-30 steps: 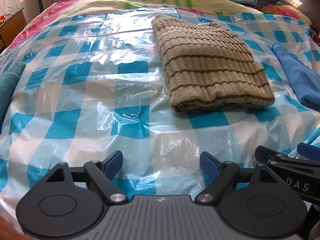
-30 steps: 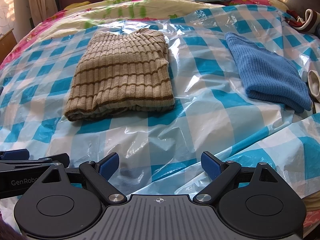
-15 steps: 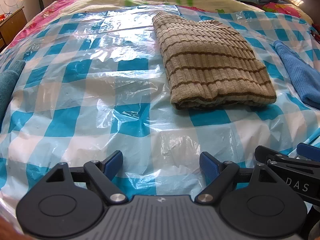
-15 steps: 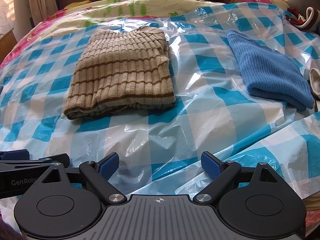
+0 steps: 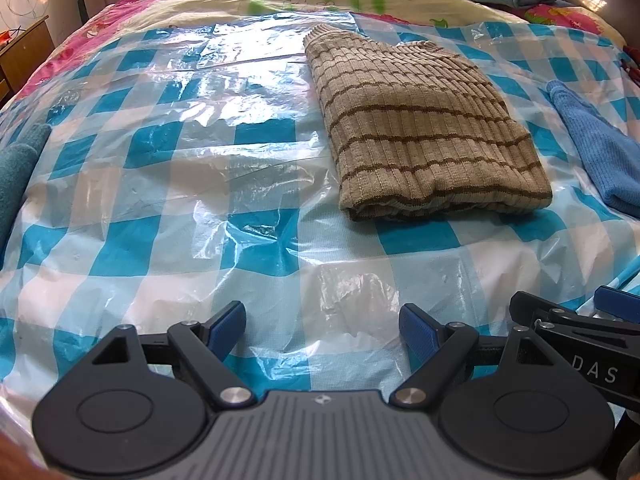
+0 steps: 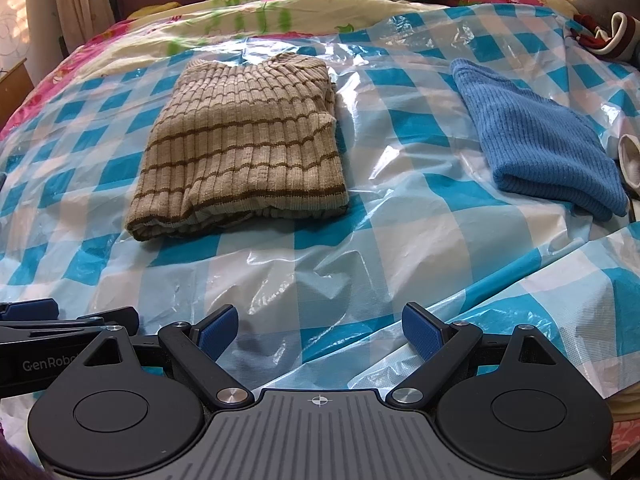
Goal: Fold small clothes
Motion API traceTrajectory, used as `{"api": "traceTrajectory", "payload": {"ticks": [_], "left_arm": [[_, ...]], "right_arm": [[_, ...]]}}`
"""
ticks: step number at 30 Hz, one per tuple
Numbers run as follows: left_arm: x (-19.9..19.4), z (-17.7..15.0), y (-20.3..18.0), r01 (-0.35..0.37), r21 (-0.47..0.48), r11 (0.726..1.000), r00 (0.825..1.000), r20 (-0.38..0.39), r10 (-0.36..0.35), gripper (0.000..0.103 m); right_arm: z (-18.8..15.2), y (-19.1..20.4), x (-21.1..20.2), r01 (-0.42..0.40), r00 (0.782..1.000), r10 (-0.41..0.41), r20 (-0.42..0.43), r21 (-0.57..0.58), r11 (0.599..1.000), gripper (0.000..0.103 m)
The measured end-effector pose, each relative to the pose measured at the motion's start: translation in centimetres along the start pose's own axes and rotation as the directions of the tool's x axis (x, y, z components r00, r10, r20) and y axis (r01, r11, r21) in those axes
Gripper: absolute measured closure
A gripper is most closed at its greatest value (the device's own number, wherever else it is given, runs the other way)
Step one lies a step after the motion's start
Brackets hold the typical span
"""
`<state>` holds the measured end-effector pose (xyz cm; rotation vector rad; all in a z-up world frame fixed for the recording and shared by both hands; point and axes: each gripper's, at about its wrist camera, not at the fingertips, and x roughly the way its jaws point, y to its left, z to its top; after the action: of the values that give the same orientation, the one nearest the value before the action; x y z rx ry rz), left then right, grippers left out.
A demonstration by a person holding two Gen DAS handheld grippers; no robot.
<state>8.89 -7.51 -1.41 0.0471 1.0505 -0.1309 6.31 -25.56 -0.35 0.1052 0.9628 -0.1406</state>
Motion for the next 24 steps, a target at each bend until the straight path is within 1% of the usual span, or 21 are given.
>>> {"api": "traceTrajectory", "payload": {"ticks": [24], "left_arm": [[-0.02, -0.21, -0.03, 0.0, -0.001, 1.0, 1.0, 0.001, 0.0, 0.015]], "right_arm": [[-0.1, -0.07, -0.06, -0.001, 1.0, 0.001, 0.0, 0.001, 1.0, 0.012]]}}
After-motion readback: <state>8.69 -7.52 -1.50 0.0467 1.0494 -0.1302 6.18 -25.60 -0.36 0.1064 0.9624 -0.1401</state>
